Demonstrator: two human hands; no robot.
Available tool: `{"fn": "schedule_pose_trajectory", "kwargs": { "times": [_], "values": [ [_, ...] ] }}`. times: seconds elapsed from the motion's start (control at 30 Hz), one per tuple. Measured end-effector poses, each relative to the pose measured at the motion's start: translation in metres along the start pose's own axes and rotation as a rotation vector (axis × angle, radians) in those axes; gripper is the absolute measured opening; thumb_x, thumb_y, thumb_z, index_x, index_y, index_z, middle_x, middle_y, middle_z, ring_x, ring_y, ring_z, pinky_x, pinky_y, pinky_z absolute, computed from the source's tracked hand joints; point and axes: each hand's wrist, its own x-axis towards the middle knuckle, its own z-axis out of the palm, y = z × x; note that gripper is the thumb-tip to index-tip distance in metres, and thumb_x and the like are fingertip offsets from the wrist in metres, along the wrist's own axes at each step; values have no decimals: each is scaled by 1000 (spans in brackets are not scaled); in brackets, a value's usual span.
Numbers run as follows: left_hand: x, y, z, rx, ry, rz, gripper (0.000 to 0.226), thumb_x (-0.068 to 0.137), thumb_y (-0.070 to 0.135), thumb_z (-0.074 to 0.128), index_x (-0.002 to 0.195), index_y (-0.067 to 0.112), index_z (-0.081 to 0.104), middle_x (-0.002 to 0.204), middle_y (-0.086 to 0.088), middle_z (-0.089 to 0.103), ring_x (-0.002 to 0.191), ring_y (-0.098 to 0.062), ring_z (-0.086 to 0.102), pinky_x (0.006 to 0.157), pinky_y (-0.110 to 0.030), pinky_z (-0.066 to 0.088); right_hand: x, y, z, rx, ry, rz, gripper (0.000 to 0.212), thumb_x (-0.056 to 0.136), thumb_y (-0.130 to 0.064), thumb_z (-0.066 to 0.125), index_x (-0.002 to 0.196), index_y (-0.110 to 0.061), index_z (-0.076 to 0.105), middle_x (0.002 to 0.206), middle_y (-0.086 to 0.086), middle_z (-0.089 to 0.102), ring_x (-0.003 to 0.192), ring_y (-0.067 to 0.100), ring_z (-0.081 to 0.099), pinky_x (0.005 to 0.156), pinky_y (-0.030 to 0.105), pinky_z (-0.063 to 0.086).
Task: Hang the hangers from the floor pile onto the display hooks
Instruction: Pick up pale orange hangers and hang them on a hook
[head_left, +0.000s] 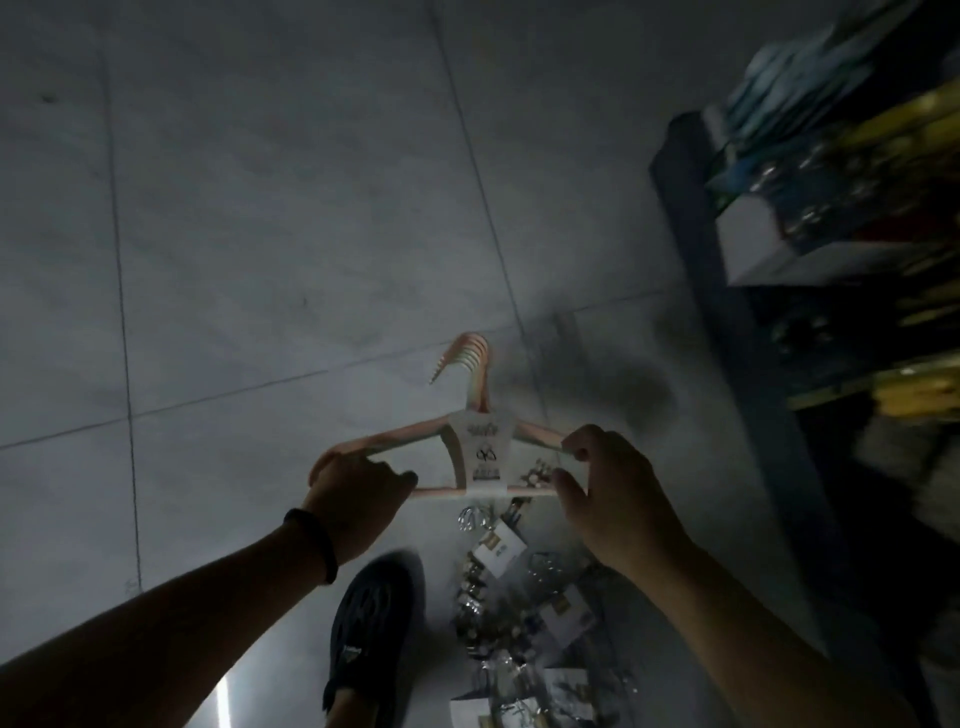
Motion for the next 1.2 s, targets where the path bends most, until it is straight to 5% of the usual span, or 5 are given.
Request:
{"fn": "schedule_pose_trajectory", "kwargs": {
  "times": [0.27, 0.4, 0.53, 1.0, 1.2],
  "values": [
    [-78, 96, -278, 102, 299, 335, 31, 89, 19, 79, 117, 24, 67, 66, 2, 67, 54, -20, 67, 61, -37, 61, -124, -9, -249, 164, -120, 129, 80, 66, -90, 64, 116, -28, 64, 102, -6, 76, 86, 8, 75, 76, 35, 62],
    [-137, 151, -417, 173, 396, 388, 40, 104, 14, 55, 143, 19, 49, 100, -10, 71, 82, -31, 71, 82, -44, 60, -229, -5, -377, 431, -52, 175, 48, 70, -60, 87, 98, -24, 73, 93, -1, 80, 79, 8, 76, 73, 35, 65],
    [-202, 202, -530, 286, 631, 400, 30, 72, 11, 83, 94, 26, 68, 62, 1, 61, 50, -25, 61, 56, -40, 59, -351, -10, -470, 590, 143, 108, 13, 83, -35, 85, 92, -32, 76, 90, -7, 78, 78, 2, 73, 69, 30, 62],
    [-403, 366, -787, -354, 1450, 793, 42, 88, 23, 72, 128, 20, 63, 134, -10, 57, 126, -36, 54, 104, -49, 43, -682, -7, -587, 1184, 788, 225, 82, 45, -62, 93, 112, -17, 76, 113, 4, 74, 101, 30, 71, 91, 48, 59],
    [-507, 476, -777, -1660, 327, 640, 77, 78, 68, 75, 131, 18, 51, 139, -15, 53, 116, -37, 59, 85, -47, 51, -788, -38, -555, 1252, 1110, 283, 42, 83, -43, 80, 86, -2, 73, 88, 15, 73, 70, 25, 66, 46, 26, 51]
  ]
}}
